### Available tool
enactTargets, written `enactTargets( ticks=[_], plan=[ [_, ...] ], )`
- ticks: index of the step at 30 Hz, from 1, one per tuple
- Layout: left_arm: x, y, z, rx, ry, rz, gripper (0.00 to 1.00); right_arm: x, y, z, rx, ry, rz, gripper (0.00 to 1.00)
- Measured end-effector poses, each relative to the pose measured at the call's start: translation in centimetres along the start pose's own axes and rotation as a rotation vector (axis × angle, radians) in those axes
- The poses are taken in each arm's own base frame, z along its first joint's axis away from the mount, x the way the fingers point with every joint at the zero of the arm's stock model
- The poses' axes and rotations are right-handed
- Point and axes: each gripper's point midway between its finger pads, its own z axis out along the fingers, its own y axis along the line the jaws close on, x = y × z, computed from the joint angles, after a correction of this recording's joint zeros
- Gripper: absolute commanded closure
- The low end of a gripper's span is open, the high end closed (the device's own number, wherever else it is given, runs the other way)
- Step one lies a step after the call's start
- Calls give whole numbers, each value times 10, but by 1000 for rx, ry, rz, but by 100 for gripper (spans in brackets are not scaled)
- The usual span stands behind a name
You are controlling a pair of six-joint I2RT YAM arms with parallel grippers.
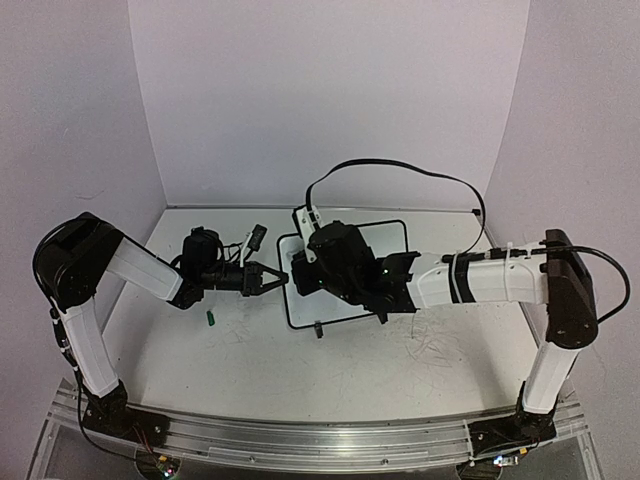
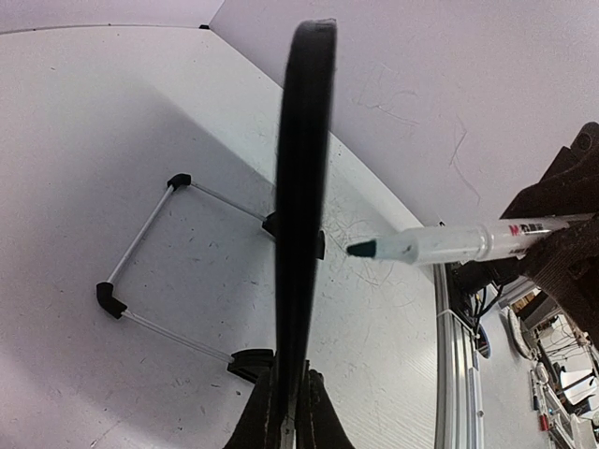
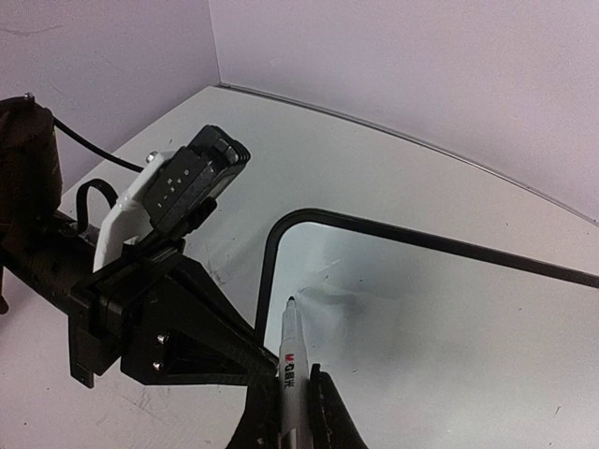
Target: Write a sentence on the whiteboard
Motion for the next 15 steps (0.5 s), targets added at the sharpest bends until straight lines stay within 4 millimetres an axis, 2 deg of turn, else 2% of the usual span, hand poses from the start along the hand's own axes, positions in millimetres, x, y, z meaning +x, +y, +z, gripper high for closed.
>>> enactTargets(
  ticks=[15],
  plan=[
    [0, 0, 0, 1, 1, 1, 100, -4, -2, 2, 5, -6, 6, 100]
  ],
)
